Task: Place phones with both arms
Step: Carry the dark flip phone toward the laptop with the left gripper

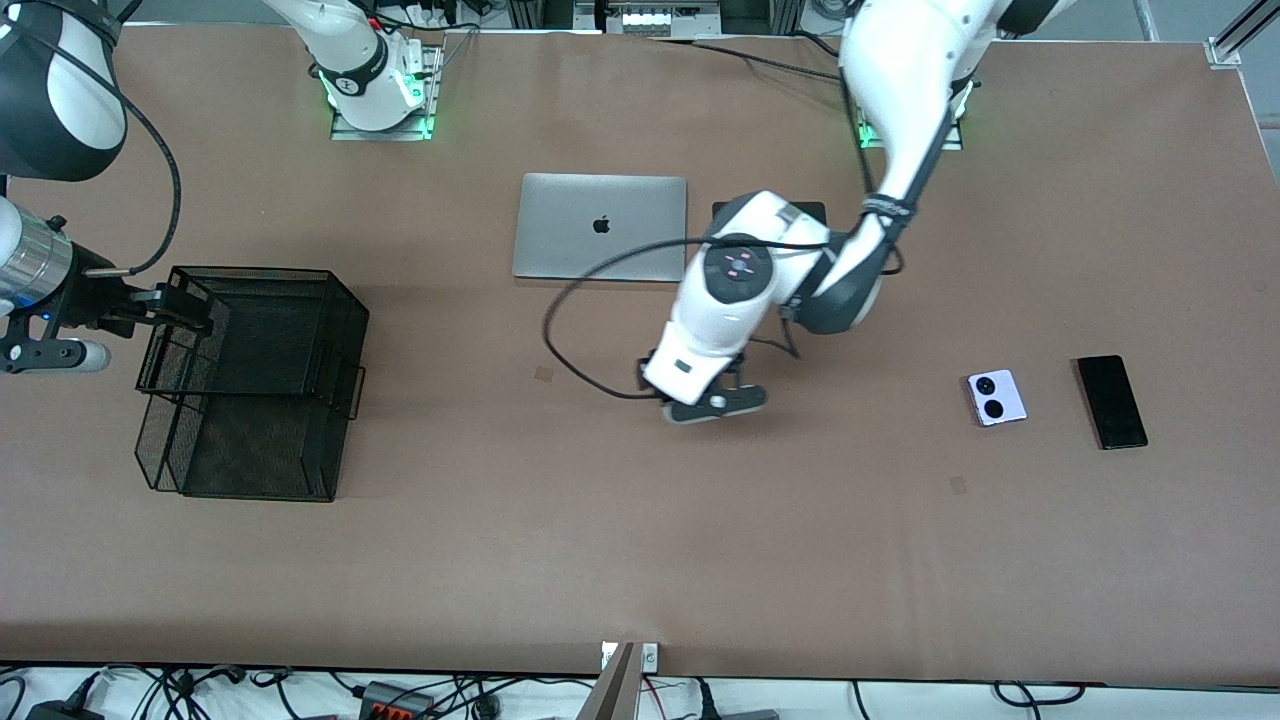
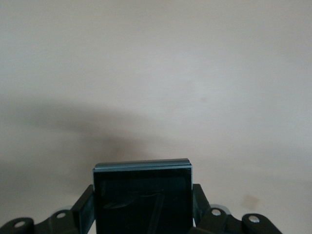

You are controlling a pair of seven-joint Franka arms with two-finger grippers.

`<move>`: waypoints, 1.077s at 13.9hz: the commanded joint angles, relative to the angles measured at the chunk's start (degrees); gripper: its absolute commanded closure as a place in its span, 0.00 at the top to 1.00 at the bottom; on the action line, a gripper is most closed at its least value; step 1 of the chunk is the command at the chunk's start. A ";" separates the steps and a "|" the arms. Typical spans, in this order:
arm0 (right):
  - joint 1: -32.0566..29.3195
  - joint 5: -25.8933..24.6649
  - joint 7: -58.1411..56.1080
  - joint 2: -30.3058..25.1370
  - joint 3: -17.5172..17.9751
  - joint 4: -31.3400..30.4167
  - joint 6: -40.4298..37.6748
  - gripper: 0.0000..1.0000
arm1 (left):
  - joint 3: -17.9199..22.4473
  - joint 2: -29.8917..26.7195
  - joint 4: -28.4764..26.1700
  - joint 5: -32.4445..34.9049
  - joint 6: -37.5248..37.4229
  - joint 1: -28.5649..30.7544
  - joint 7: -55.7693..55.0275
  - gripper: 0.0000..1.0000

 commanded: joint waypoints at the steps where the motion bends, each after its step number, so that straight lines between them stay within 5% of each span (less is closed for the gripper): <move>1: -0.45 -0.11 -0.50 -0.39 0.16 -0.46 0.55 1.00 | 1.17 5.56 4.93 -0.27 7.39 -2.97 2.79 0.50; 6: -1.06 -0.29 -0.59 -0.30 0.16 -0.46 0.55 1.00 | 2.92 12.07 11.06 0.60 10.60 -8.24 8.70 0.50; 15: -1.06 -0.29 -0.59 1.01 0.25 -0.46 0.81 1.00 | 5.65 16.64 11.87 1.40 8.67 -11.33 -0.87 0.50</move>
